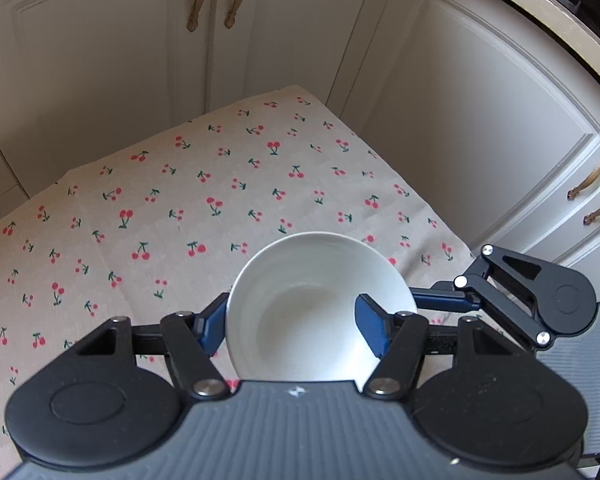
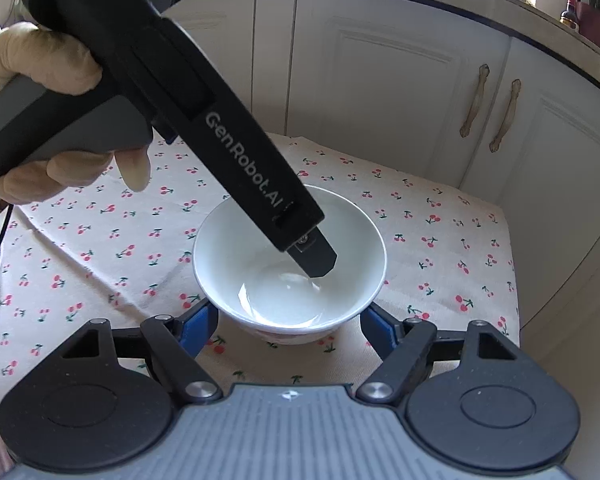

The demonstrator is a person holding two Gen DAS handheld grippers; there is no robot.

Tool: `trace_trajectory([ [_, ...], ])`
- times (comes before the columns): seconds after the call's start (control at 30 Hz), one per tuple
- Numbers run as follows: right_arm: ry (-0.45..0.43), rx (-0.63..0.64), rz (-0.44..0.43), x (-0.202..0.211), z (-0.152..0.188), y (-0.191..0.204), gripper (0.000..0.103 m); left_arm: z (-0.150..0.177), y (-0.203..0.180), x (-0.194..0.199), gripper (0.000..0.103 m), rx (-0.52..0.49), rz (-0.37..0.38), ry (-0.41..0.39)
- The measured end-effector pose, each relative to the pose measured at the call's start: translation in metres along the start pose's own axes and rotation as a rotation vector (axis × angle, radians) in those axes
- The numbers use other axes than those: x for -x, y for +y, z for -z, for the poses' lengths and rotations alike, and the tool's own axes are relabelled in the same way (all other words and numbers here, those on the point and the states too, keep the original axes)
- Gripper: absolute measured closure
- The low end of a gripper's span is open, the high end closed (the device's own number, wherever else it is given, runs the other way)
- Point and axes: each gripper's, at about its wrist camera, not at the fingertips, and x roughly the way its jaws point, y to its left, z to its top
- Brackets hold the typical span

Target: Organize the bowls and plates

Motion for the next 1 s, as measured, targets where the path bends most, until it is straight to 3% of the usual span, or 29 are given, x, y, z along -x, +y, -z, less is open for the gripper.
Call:
trace_trajectory([
  [0.37,-0.014,0.005,-0.003,0.039,0.004,0.018,0.021,0.017,-0.024,0.038,0.038,-0.035,0.007,-0.032],
  [1.0,-0.015,0.026,0.002,0.119,0.022,0.073,0.021,0.076,-0.081,0.112,0.038,-0.092,0.003,-0.083],
])
